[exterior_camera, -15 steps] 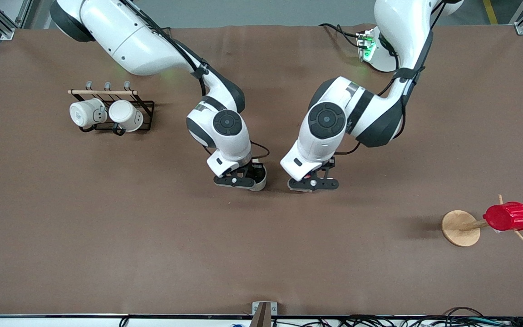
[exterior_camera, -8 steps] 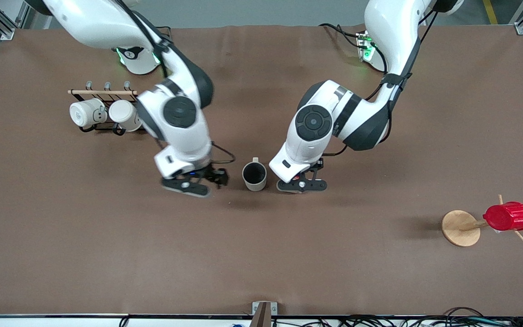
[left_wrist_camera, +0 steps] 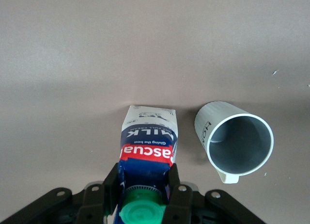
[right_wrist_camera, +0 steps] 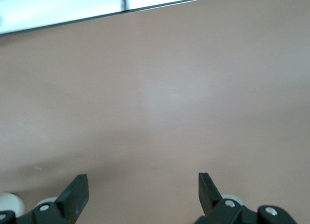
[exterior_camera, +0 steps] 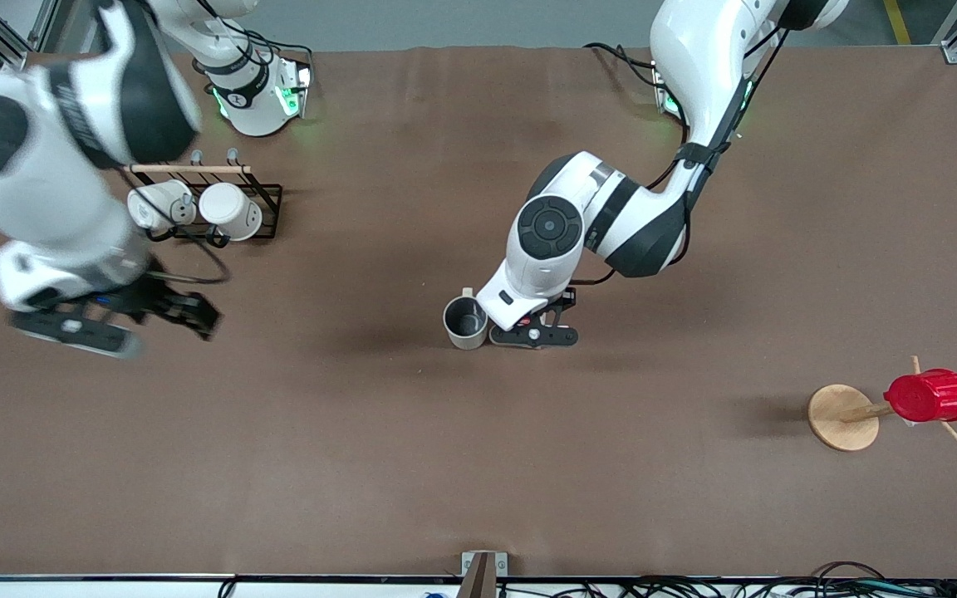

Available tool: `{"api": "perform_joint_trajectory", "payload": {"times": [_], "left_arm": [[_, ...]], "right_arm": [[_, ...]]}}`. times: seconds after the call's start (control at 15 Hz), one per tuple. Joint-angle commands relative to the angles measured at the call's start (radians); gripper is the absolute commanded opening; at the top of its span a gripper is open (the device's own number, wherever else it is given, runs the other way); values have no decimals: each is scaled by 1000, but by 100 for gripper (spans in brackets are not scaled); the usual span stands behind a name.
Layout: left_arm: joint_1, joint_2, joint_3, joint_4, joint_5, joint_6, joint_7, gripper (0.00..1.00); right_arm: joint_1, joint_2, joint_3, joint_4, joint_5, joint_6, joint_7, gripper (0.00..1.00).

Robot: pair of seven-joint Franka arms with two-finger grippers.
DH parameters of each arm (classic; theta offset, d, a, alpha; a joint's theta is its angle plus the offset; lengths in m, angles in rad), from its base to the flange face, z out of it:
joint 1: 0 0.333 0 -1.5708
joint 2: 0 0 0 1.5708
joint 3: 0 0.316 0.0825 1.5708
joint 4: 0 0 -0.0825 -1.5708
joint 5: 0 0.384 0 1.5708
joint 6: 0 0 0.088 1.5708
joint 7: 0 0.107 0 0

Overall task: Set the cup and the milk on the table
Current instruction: 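Set the mug down, open the right gripper and withdraw it, then lower the milk carton beside the mug and open the left gripper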

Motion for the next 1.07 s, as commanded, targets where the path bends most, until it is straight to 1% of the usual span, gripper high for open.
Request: {"api": "perform_joint_trajectory", "payload": {"times": [0.0,0.07,0.13,0.2,0.33,0.4,0.47,0.6,0.73,0.8,1.0], "left_arm": [[-5,12,4,21,-18,-6,23,30],[-3,12,1,21,-18,-6,32,52],[-3,9,1,21,-14,-6,44,91],[-3,3,1,23,-12,-5,49,100],[4,-15,3,21,-11,-4,40,100],[8,-38,3,20,-6,-4,38,100],[14,-75,3,-8,-6,-8,35,100],[44,-146,4,-55,-4,-8,35,100],[78,-225,6,-124,-4,-3,44,100],[101,-271,6,-170,-4,-1,53,100],[182,-429,3,-313,-3,-1,87,100]], "right_arm": [[-34,-113,-69,-46,62,-91,-182,100],[-40,-144,-116,-46,101,-129,-254,100],[-39,-166,-167,-45,125,-151,-329,100],[-39,-183,-208,-45,132,-168,-404,100],[-40,-190,-260,-28,130,-209,-515,100],[-42,-190,-262,5,130,-241,-520,100],[-46,-186,-256,41,130,-278,-518,100],[-54,-186,-247,47,130,-292,-497,100],[-88,-184,-210,47,130,-286,-491,100],[-88,-184,-199,47,130,-289,-489,100],[-86,-184,-199,47,130,-293,-477,100]]}}
